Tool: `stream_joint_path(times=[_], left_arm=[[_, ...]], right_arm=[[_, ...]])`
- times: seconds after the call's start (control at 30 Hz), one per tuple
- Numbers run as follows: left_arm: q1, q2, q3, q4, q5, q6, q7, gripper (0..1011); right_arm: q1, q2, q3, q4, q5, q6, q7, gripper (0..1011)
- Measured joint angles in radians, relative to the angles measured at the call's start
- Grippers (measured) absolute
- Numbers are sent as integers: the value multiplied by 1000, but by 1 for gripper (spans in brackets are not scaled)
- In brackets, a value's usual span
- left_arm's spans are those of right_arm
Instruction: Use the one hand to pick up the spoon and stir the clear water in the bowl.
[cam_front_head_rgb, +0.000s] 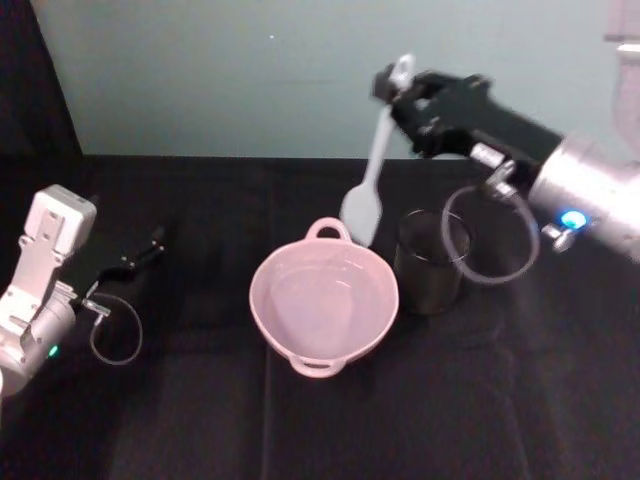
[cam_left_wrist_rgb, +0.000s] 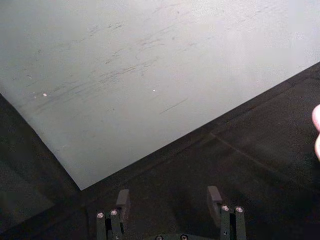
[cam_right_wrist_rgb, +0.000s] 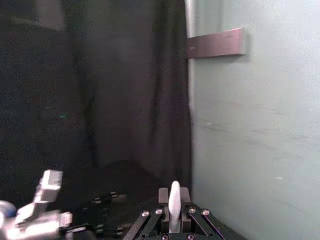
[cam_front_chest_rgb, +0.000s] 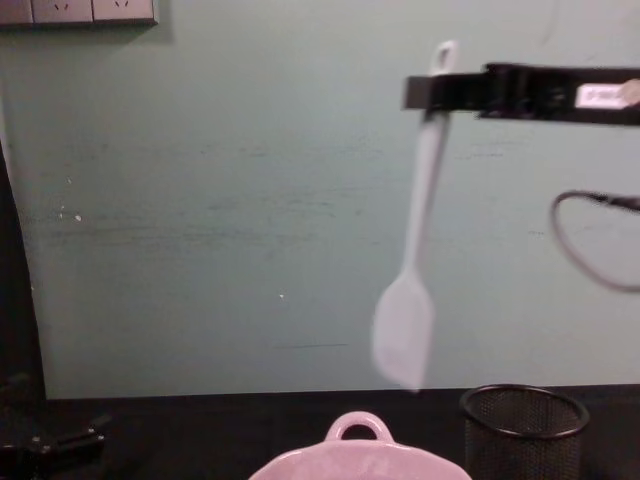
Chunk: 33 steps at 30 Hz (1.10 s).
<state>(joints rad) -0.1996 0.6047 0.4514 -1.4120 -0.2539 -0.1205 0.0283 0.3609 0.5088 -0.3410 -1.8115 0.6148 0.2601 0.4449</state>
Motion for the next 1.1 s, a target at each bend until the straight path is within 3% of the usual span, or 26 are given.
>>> stream_joint_path(times=[0.13,0.37,0.57,0.77,1.1], left_arm=[[0,0,0,0,0,0,0,1011],[0,0,0,0,0,0,0,1011],[0,0,0,0,0,0,0,1011],[0,0,0,0,0,0,0,1011],[0,0,0,0,0,0,0,1011]], right_arm=[[7,-6,-57,32,-7,-31,30,127],[1,2,-111,116,-38,-110,54,127],[-7,13,-129,189,-68,-185,81,127],[-12,18,-142,223,-85,-223,110,127],[-17,-14,-177,268,-82,-269,166,127]])
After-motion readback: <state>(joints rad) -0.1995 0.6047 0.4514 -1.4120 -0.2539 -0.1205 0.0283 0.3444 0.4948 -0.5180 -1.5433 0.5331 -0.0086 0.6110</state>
